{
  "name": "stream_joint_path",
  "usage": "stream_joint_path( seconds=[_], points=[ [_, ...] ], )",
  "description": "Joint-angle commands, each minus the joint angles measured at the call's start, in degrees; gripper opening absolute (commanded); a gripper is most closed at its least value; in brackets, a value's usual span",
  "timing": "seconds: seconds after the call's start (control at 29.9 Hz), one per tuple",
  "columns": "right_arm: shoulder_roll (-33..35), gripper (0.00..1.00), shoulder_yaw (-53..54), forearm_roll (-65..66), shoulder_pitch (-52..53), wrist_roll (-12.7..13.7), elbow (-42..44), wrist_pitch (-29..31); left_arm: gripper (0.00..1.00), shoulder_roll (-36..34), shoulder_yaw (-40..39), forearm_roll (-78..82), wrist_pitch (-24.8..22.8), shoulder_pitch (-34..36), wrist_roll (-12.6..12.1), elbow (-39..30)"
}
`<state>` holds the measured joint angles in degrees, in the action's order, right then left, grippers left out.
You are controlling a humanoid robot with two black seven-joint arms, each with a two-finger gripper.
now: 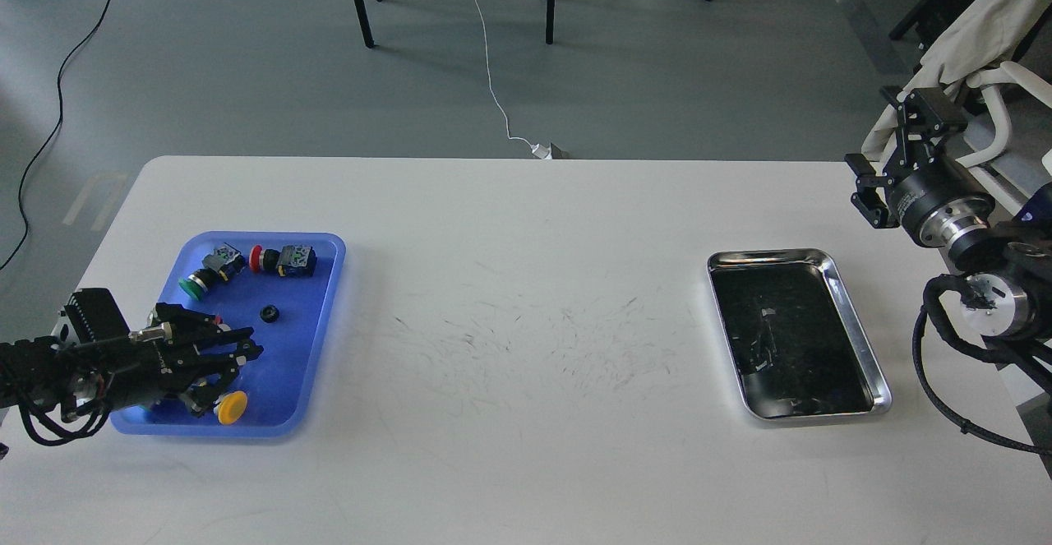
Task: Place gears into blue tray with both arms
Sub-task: 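Carry the black ring with the left gripper into the blue tray, then lower the ring among the parts and open the left gripper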
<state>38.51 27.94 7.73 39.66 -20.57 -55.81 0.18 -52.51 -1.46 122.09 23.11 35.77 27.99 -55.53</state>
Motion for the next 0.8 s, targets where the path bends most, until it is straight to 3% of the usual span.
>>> stream_joint_path(
  seconds=[0.0, 0.77],
  points=[
    [-0.01, 0.97, -0.08, 0.00, 0.07, 0.09, 0.00, 0.00, 0.14, 0.30, -0.03, -0.01, 0.00, -0.26, 0.01, -0.02],
    [0.08, 0.97, -0.08, 0.00, -0.20, 0.01, -0.09, 0.00, 0.25, 1.18, 0.05, -2.21, -0.09, -0.44, 0.01, 0.34]
  ],
)
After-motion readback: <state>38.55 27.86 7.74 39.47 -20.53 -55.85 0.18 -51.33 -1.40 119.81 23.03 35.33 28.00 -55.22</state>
